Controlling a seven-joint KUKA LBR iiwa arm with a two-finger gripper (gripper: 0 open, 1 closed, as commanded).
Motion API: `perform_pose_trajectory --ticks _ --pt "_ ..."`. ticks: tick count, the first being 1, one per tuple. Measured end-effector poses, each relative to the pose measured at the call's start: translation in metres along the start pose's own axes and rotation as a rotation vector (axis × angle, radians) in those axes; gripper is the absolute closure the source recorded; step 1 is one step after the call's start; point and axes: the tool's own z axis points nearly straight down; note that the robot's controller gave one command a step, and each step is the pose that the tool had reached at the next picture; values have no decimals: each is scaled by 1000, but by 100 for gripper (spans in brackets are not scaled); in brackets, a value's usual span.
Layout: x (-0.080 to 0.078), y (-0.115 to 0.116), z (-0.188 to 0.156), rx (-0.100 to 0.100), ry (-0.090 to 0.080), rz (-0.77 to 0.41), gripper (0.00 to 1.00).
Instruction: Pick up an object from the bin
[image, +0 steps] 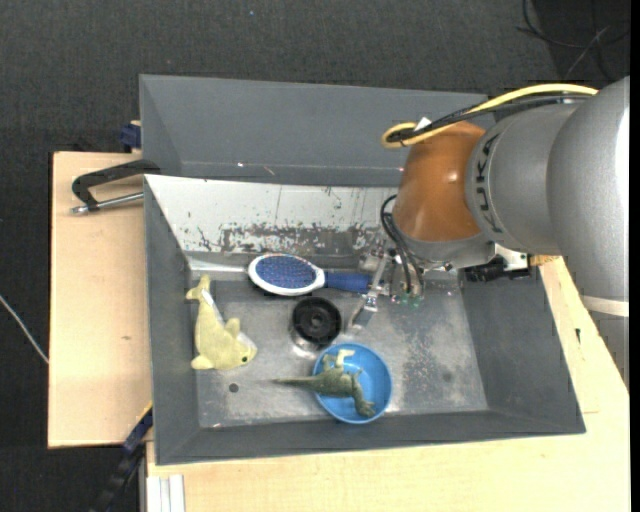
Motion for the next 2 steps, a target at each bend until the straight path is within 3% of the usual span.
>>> perform_pose_trajectory --ticks 1,2 --pt "3 11 -1 2 -5 196 0" --pt "3 14 -4 -3 -6 194 100"
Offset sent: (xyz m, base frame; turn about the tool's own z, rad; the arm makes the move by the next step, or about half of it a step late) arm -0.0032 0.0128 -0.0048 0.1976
